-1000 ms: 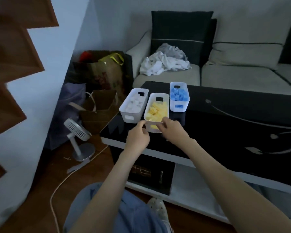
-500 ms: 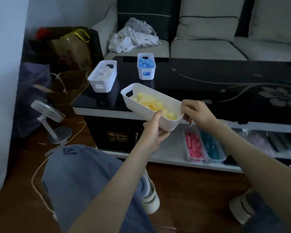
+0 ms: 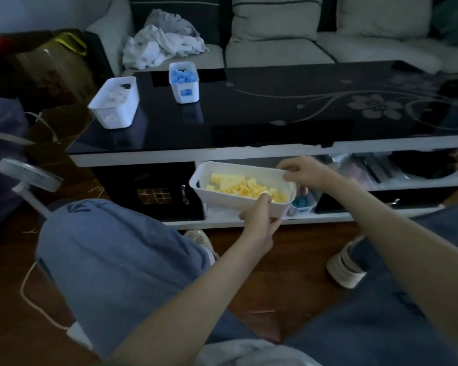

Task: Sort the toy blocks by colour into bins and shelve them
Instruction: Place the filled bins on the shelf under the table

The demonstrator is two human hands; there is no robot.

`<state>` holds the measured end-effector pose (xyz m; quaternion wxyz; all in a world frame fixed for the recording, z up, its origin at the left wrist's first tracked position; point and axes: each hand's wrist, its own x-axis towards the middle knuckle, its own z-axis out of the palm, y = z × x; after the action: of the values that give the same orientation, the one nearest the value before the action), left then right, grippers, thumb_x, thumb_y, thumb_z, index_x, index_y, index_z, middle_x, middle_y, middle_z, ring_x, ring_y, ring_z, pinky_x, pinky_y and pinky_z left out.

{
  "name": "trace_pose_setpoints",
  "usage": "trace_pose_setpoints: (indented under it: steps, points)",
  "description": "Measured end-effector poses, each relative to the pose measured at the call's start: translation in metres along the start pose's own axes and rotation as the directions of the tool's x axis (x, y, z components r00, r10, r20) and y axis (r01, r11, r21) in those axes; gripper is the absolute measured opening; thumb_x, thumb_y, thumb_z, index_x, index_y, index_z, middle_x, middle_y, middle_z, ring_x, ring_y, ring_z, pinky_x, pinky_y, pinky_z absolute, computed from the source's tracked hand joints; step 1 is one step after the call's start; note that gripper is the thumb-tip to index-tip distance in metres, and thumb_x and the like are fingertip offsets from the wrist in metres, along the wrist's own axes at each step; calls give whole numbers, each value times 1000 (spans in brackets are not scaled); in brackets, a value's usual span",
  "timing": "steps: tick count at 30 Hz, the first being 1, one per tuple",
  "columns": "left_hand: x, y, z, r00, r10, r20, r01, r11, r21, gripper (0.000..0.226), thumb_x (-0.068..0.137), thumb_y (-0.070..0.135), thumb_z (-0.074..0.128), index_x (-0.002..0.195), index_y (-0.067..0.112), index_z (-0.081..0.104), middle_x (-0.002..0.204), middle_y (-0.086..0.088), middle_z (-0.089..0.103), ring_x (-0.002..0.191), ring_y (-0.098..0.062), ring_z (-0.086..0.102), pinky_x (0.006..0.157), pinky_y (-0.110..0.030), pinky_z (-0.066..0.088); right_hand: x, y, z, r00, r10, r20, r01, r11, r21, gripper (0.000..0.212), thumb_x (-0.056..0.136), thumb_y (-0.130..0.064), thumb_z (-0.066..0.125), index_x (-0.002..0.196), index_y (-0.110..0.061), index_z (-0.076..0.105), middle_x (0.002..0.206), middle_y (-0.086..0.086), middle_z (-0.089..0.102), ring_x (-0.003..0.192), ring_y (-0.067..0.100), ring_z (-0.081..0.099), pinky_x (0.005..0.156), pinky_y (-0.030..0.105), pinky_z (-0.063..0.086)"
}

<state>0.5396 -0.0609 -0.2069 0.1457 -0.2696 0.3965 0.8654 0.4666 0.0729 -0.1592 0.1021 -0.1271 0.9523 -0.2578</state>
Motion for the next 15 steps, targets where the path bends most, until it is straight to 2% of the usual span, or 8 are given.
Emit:
trace_pose_setpoints:
  steps: [4, 7, 9, 12, 15]
  points:
    - [10, -9, -5, 998, 27, -63, -22, 997, 76, 57, 87, 12, 58, 133, 20, 23, 126, -18, 49, 112, -29, 56, 86, -38, 54, -3, 12, 17, 999, 23, 46, -23, 1000, 1, 17, 92, -15, 44, 93, -12, 60, 82, 7, 62, 56, 11, 61, 52, 26, 52]
    - [17, -11, -8, 993, 43, -111, -30, 993, 117, 53, 86, 13, 58, 126, 22, 24, 127, -19, 47, 113, -31, 55, 86, -40, 53, -2, 13, 28, 999, 43, 28, -44, 999, 29, 21, 94, -15, 43, 95, -3, 59, 77, 7, 59, 53, 12, 53, 47, 20, 43]
    - [22, -12, -11, 990, 12, -141, 5, 992, 123, 56, 86, 14, 56, 131, 21, 24, 128, -19, 46, 113, -32, 54, 85, -41, 53, 4, 16, 37, 997, 62, 49, -63, 997, 37, 23, 94, -15, 42, 96, 1, 58, 76, 12, 59, 54, 15, 53, 49, 24, 44]
    - [35, -16, -16, 983, -79, -166, 105, 982, 155, 63, 84, 11, 51, 141, 17, 26, 134, -16, 44, 115, -33, 51, 82, -44, 52, 11, 23, 51, 987, 96, 126, -102, 994, 39, 20, 95, -14, 39, 96, -4, 57, 71, 8, 61, 52, 20, 61, 53, 30, 52]
    - [48, -21, -13, 958, -154, -242, 206, 957, 205, 65, 81, 4, 47, 143, 15, 28, 141, -13, 35, 123, -35, 44, 87, -49, 50, 15, 34, 69, 969, 160, 190, -172, 984, 49, 19, 95, -12, 36, 83, -13, 51, 73, 8, 61, 52, 23, 64, 55, 29, 52]
